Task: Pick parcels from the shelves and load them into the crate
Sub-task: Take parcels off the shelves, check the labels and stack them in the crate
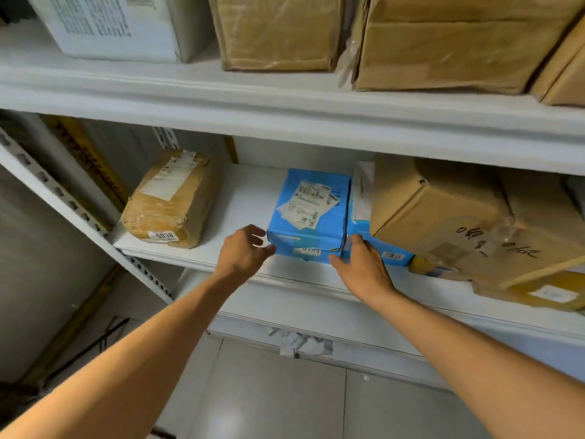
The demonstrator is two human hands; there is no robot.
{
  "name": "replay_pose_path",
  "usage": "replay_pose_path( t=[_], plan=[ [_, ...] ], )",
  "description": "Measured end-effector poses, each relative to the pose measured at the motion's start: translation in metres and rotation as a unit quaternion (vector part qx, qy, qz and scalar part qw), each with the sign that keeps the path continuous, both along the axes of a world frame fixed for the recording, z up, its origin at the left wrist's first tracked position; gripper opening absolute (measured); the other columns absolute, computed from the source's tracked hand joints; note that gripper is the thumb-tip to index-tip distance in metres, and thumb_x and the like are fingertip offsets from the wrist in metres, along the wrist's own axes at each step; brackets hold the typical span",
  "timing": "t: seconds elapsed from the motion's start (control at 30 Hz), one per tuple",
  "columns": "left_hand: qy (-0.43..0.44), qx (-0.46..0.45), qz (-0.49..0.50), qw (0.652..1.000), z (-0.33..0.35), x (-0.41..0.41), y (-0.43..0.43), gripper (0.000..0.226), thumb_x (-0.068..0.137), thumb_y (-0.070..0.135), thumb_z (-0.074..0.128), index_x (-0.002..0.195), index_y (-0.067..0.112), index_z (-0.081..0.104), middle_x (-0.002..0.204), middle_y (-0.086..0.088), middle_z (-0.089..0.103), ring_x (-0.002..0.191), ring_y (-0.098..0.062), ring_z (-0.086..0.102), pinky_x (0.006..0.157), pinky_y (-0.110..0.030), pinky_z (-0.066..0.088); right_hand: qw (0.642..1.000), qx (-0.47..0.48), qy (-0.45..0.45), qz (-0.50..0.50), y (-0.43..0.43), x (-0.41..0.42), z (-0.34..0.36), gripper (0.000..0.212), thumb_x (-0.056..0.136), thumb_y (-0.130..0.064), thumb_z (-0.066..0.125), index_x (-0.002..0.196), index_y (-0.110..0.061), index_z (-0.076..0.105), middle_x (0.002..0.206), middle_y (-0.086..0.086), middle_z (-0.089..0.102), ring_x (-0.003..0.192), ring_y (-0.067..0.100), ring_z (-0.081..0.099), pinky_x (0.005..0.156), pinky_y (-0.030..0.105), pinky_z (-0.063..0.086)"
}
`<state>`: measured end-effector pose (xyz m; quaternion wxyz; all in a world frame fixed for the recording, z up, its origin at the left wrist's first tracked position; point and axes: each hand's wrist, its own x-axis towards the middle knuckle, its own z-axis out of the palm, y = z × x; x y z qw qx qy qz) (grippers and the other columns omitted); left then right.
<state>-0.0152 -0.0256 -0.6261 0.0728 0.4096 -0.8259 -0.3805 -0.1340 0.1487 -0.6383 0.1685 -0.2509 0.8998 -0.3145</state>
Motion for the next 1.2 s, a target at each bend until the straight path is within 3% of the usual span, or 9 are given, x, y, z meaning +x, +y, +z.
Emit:
replay_pose_path(
  t=[0.23, 0.43, 0.67, 0.77, 0.87, 0.97, 1.07, 1.13, 1.2],
  plan=[
    [0.13, 0.217, 0.064, 0.965, -0.038, -0.038, -0.016, 0.072, 0.091, 0.04, 0.062, 0.149, 0.011, 0.031, 0.145, -0.014, 0.045, 0.125, -0.028, 0.052, 0.101, -0.034, 0.044, 0.961, -0.194, -0.041, -0.195, -0.032, 0.006, -0.037, 0.028, 0.087, -0.023, 0.068, 0.097, -0.012, 0.045, 0.095, 0.01, 0.068, 0.094, 0.029, 0.063, 0.074, 0.032, 0.047],
    [0.168, 0.311, 0.083, 0.932, -0.05, -0.04, -0.015, 0.047, 0.093, 0.029, 0.062, 0.132, 0.006, 0.049, 0.124, -0.018, 0.062, 0.114, -0.034, 0.06, 0.104, -0.047, 0.045, 0.927, -0.237, -0.059, -0.284, -0.042, 0.006, -0.042, 0.029, 0.085, -0.032, 0.072, 0.089, -0.006, 0.059, 0.09, 0.011, 0.069, 0.085, 0.024, 0.063, 0.065, 0.025, 0.039],
    [0.153, 0.387, 0.032, 0.909, -0.046, -0.007, -0.03, 0.046, 0.09, 0.011, 0.063, 0.133, 0.016, 0.05, 0.113, -0.007, 0.069, 0.088, -0.017, 0.068, 0.07, -0.024, 0.056, 0.93, -0.223, -0.159, -0.243, -0.042, 0.009, -0.043, 0.026, 0.08, -0.025, 0.075, 0.085, -0.013, 0.053, 0.075, -0.002, 0.06, 0.064, 0.013, 0.056, 0.044, 0.011, 0.037],
    [0.155, 0.425, 0.011, 0.892, -0.042, 0.007, -0.04, 0.037, 0.088, 0.002, 0.062, 0.122, 0.012, 0.054, 0.116, -0.009, 0.068, 0.093, -0.02, 0.068, 0.077, -0.031, 0.056, 0.917, -0.229, -0.239, -0.224, -0.043, 0.009, -0.043, 0.031, 0.074, -0.013, 0.078, 0.091, -0.017, 0.052, 0.085, -0.005, 0.065, 0.081, 0.016, 0.065, 0.067, 0.025, 0.052],
    [0.169, 0.422, -0.004, 0.891, -0.04, 0.019, -0.045, 0.031, 0.082, -0.014, 0.06, 0.104, 0.006, 0.051, 0.115, -0.01, 0.066, 0.097, -0.024, 0.065, 0.081, -0.04, 0.056, 0.917, -0.219, -0.302, -0.14, -0.045, 0.011, -0.034, 0.052, 0.072, 0.004, 0.072, 0.116, -0.02, 0.06, 0.104, -0.002, 0.071, 0.102, 0.024, 0.066, 0.091, 0.041, 0.054],
    [0.214, 0.397, 0.007, 0.892, -0.036, 0.024, -0.044, 0.051, 0.076, -0.027, 0.054, 0.115, 0.005, 0.05, 0.11, -0.007, 0.065, 0.098, -0.027, 0.063, 0.075, -0.037, 0.057, 0.921, -0.221, -0.297, -0.12, -0.052, 0.014, -0.028, 0.074, 0.069, 0.013, 0.072, 0.129, -0.025, 0.049, 0.11, -0.004, 0.066, 0.106, 0.019, 0.062, 0.09, 0.035, 0.054],
    [0.282, 0.427, 0.051, 0.858, -0.029, 0.029, -0.049, 0.081, 0.073, -0.033, 0.047, 0.132, 0.024, 0.046, 0.115, -0.005, 0.062, 0.103, -0.023, 0.063, 0.077, -0.036, 0.057, 0.92, -0.245, -0.28, -0.124, -0.055, 0.016, -0.024, 0.072, 0.065, 0.018, 0.072, 0.117, -0.023, 0.046, 0.117, 0.002, 0.062, 0.108, 0.022, 0.06, 0.087, 0.039, 0.056],
    [0.267, 0.427, 0.041, 0.863, -0.022, 0.035, -0.05, 0.08, 0.076, -0.024, 0.054, 0.135, 0.029, 0.05, 0.125, -0.006, 0.06, 0.112, -0.025, 0.062, 0.091, -0.043, 0.051, 0.91, -0.264, -0.292, -0.131, -0.055, 0.014, -0.021, 0.075, 0.063, 0.022, 0.07, 0.117, -0.024, 0.047, 0.123, 0.007, 0.061, 0.11, 0.027, 0.061, 0.086, 0.047, 0.057],
    [0.242, 0.4, 0.021, 0.884, -0.017, 0.039, -0.046, 0.072, 0.077, -0.016, 0.063, 0.133, 0.028, 0.054, 0.13, -0.005, 0.061, 0.109, -0.023, 0.065, 0.085, -0.04, 0.055, 0.912, -0.246, -0.303, -0.122, -0.055, 0.015, -0.02, 0.096, 0.061, 0.022, 0.072, 0.137, -0.028, 0.041, 0.134, 0.006, 0.054, 0.116, 0.027, 0.058, 0.088, 0.049, 0.056]
  ],
)
